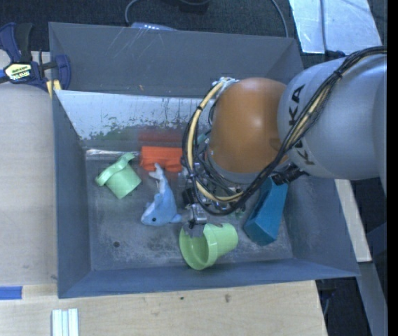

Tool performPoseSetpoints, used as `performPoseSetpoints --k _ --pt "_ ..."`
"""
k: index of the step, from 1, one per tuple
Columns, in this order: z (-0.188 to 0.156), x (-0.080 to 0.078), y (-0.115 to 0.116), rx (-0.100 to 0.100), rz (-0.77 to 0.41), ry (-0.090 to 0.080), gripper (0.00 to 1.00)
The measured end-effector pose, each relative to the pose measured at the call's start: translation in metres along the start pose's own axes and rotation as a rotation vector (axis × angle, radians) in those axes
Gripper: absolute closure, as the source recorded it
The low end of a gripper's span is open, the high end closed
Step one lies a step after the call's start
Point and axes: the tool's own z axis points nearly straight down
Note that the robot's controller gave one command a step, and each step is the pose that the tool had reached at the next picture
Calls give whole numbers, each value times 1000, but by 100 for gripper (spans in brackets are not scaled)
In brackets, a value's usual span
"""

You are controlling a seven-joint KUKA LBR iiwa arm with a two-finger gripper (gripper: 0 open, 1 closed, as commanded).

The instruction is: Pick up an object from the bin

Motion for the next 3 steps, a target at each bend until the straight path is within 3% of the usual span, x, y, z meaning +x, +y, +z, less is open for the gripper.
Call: performPoseSetpoints --k 1,2,3 --pt "-5 -2 0 -1 2 -8 0" --pt "9 -7 1 -1 -87 -11 0" --pt "61 -29 9 0 -352 -13 0"
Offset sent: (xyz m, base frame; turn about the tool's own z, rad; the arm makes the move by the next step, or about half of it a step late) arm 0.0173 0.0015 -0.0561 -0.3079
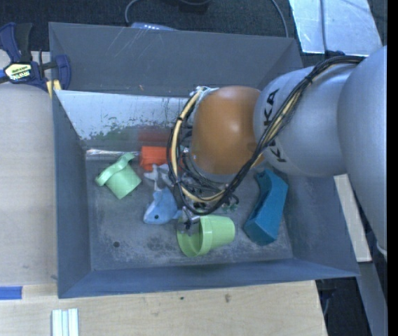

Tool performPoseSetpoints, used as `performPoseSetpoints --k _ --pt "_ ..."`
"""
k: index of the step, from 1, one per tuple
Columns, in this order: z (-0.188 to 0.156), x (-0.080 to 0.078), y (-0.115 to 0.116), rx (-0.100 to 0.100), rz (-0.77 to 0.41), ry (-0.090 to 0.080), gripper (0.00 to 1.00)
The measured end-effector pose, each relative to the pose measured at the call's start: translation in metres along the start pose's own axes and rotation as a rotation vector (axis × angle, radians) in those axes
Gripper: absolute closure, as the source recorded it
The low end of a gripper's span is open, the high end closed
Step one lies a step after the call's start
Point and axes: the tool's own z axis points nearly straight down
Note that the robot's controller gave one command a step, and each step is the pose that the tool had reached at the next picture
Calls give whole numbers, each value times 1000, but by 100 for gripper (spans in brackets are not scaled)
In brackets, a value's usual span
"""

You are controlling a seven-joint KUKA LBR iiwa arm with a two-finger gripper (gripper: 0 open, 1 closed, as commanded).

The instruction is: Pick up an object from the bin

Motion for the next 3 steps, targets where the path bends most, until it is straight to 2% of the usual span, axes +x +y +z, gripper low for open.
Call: performPoseSetpoints --k 1,2,3 --pt "17 -14 5 0 75 -11 100" --pt "17 -14 5 0 75 -11 100" --pt "-91 -18 14 0 44 -15 100"
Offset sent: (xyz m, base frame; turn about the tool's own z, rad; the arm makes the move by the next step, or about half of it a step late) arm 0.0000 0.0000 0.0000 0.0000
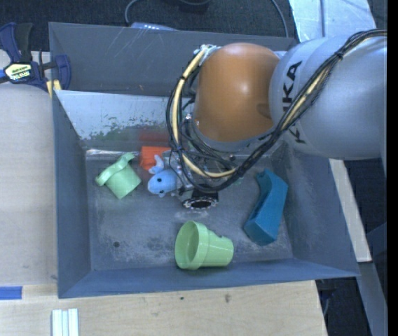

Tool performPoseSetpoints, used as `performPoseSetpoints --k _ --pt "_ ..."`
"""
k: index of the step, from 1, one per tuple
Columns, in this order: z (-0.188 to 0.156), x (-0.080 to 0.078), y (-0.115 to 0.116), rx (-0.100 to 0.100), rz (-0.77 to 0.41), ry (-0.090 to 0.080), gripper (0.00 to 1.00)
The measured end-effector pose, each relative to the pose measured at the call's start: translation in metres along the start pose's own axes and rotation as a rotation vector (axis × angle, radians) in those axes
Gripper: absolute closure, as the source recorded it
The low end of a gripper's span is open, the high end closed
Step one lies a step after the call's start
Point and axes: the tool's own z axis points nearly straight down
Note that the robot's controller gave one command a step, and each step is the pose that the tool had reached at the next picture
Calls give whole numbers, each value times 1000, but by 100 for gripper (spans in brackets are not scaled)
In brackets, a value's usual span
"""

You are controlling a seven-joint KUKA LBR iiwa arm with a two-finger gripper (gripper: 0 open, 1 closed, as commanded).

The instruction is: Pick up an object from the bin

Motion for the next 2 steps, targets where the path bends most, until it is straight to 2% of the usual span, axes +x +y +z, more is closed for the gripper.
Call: performPoseSetpoints --k 1,2 --pt "0 0 0 0 0 0 100" --pt "-89 -2 1 0 -46 -4 100"
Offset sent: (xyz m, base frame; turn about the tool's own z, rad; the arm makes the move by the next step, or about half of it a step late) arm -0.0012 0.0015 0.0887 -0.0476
